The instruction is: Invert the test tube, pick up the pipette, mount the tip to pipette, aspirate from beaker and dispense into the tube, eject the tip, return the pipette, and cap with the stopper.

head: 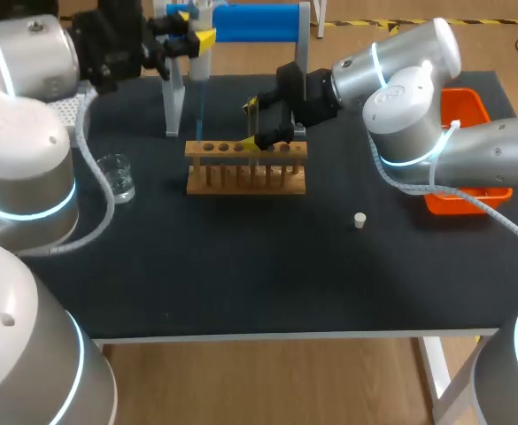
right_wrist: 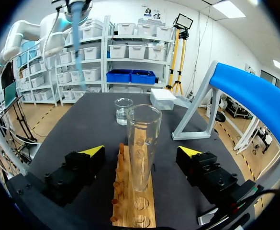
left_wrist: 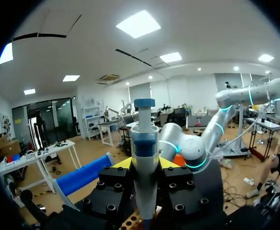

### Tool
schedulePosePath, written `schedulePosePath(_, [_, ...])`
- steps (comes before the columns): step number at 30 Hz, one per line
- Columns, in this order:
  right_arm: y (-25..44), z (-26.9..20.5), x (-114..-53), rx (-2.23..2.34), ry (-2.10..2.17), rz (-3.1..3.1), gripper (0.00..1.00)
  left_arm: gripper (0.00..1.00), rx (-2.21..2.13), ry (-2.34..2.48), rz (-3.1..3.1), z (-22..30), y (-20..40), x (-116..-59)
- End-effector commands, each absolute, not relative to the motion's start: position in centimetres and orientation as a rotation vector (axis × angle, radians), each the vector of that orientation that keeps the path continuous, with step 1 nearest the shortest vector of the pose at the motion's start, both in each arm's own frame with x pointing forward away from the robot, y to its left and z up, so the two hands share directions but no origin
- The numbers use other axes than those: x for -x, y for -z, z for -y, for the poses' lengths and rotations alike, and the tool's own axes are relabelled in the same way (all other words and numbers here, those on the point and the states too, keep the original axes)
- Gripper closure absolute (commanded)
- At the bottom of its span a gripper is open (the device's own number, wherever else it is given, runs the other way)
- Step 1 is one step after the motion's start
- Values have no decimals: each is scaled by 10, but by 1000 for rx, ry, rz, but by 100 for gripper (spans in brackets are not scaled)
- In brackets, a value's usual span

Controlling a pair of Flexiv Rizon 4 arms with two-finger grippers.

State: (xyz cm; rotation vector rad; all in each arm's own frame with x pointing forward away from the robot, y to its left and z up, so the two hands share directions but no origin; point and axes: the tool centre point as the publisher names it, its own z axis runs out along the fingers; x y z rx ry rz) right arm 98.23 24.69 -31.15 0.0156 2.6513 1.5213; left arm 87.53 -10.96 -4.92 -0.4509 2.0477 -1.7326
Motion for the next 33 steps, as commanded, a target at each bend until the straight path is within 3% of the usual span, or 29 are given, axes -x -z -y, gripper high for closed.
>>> schedulePosePath(1, [311, -246, -983, -14, -1520, -2656, 0, 100, 453, 1772, -2035, 105, 68, -853])
schedulePosePath(33, [311, -246, -983, -14, -1520, -2656, 0, 100, 237, 1915, -2129, 175, 113, -826])
